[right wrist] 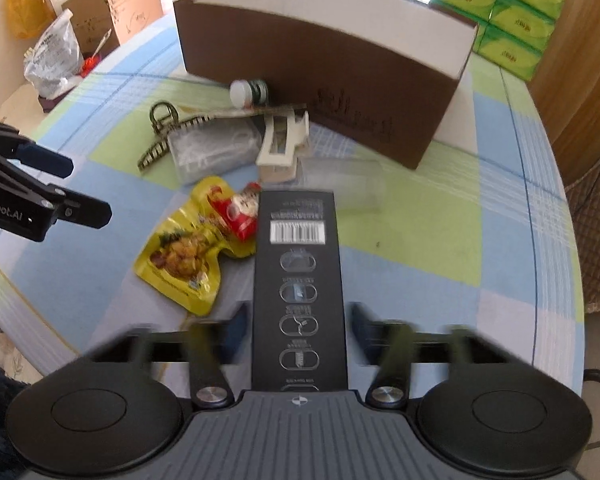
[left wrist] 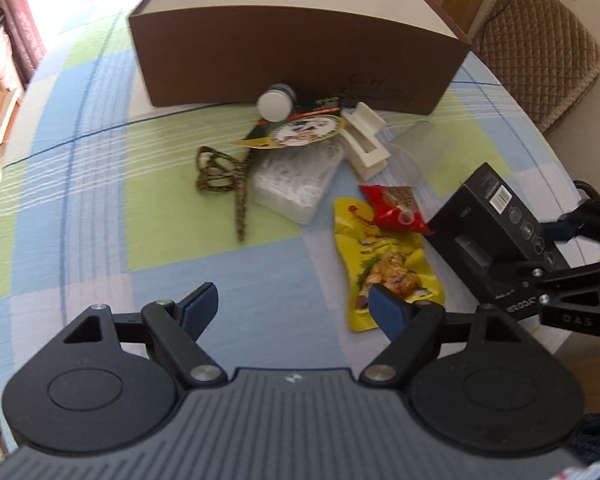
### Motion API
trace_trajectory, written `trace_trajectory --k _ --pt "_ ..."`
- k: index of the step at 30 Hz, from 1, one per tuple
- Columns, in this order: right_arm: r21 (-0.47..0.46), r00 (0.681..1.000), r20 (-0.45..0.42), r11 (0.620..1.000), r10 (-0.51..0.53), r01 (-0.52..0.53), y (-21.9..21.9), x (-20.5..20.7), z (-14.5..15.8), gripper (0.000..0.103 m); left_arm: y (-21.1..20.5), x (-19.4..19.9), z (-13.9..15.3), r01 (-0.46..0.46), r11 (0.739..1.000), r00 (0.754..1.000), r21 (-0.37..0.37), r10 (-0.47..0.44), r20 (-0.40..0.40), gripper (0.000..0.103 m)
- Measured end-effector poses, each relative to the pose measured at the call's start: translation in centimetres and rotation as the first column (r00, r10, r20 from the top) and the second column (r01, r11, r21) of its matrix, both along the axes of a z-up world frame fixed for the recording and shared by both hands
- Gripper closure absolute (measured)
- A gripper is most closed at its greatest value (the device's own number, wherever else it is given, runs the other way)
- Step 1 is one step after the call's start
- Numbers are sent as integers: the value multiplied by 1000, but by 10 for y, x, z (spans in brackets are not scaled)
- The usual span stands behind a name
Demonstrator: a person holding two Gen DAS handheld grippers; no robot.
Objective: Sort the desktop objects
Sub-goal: 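Grasp the yellow snack pouch with the left tool while the right tool grasps the black box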
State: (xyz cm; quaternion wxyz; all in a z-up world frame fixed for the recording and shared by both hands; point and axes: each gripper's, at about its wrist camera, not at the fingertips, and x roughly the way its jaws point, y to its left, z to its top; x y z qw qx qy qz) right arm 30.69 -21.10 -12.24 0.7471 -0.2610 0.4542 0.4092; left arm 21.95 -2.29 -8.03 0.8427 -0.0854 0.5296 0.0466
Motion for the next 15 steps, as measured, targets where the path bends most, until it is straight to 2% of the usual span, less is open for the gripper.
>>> trace_trajectory --k 10,15 --pt "-13 998 12 998 -69 69 -25 15 2 62 -24 28 -25 68 987 998 -147 -70 -4 23" --pt "-11 995 5 995 -103 103 -39 24 4 62 -42 47 -38 82 988 995 -130 -87 -39 23"
